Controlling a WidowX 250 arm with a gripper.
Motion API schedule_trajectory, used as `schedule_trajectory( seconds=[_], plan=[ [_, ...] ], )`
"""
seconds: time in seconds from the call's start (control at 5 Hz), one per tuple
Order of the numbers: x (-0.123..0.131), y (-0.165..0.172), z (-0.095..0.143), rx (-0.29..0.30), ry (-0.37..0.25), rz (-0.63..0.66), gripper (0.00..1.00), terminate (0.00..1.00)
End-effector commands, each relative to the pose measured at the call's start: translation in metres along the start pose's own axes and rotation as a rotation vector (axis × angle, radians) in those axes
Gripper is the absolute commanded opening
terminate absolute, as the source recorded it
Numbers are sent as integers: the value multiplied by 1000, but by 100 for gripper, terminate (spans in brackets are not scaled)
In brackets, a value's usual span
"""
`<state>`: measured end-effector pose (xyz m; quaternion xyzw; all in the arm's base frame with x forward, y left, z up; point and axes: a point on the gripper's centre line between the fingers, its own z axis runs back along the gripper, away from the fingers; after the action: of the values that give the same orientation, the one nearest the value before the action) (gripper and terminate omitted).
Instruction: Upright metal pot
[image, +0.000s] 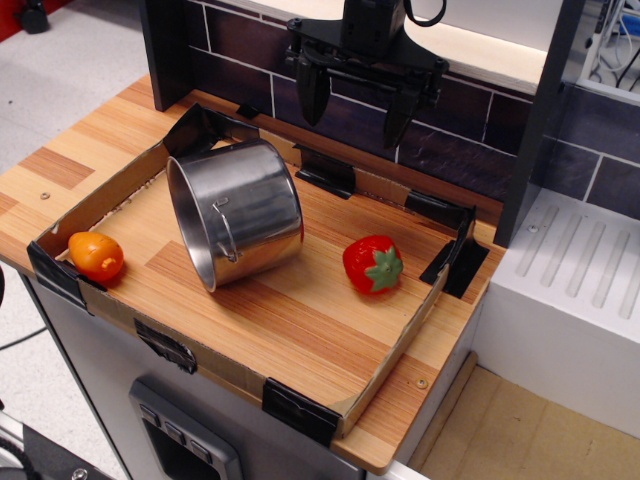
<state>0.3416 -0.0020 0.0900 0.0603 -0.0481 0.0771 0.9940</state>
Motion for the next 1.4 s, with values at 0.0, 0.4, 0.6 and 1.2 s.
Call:
schedule_trajectory(
  seconds=[0.0, 0.4, 0.6, 1.2],
  plan=[
    [0, 0, 0, 0, 0, 0, 100, 0],
    [-6, 13, 68, -132, -144, -30, 100, 0],
    [-22, 24, 90, -175, -198, -68, 100, 0],
    [-73, 97, 60, -328, -292, 68, 100, 0]
  ],
)
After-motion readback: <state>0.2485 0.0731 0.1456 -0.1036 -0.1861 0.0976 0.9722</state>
